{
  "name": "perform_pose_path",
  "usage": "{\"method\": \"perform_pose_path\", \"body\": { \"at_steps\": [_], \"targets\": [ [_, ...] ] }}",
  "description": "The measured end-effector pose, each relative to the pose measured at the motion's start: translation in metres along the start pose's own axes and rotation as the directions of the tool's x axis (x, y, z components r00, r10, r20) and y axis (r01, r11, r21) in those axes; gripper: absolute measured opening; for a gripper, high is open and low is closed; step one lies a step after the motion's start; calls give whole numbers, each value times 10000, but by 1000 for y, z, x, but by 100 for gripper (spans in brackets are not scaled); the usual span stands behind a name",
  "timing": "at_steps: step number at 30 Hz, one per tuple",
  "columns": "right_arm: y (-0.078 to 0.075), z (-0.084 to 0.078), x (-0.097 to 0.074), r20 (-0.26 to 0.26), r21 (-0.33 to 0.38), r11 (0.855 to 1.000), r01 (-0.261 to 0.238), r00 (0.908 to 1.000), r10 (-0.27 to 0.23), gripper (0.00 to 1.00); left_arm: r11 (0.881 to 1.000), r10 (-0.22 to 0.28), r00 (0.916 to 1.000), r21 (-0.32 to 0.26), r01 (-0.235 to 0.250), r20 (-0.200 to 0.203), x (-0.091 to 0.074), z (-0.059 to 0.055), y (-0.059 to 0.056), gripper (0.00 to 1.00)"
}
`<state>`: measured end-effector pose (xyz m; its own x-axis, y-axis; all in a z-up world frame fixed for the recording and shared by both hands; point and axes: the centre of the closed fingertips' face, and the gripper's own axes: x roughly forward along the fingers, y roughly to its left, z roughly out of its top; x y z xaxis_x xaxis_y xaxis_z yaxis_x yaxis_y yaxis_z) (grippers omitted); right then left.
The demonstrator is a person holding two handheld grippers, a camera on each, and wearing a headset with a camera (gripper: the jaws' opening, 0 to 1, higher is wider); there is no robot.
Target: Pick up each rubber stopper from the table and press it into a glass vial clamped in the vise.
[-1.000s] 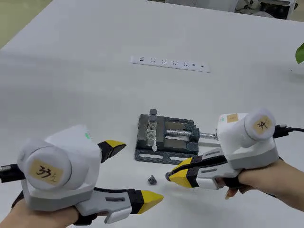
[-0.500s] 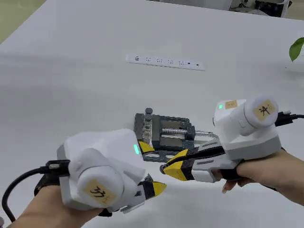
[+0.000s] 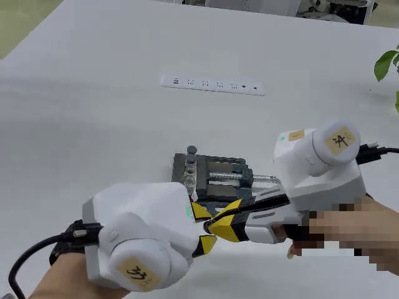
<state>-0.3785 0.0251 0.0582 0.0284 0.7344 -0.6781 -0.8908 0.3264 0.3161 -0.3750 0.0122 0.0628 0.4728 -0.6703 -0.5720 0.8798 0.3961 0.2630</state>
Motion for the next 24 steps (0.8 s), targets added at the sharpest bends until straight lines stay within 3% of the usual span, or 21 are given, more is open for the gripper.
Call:
{"method": "perform_pose_path", "body": {
  "at_steps": [16,24],
  "targets": [
    [2,-1,-1,-54,69,9999,-107,9999,107,4,9978,35,9999,-667,-25,138,-2,-3,-1,7],
    [4,-1,-1,-28,325,9989,-324,9995,325,4,9994,58,9998,-338,-51,185,-3,-2,-4,7]
  ]
}}
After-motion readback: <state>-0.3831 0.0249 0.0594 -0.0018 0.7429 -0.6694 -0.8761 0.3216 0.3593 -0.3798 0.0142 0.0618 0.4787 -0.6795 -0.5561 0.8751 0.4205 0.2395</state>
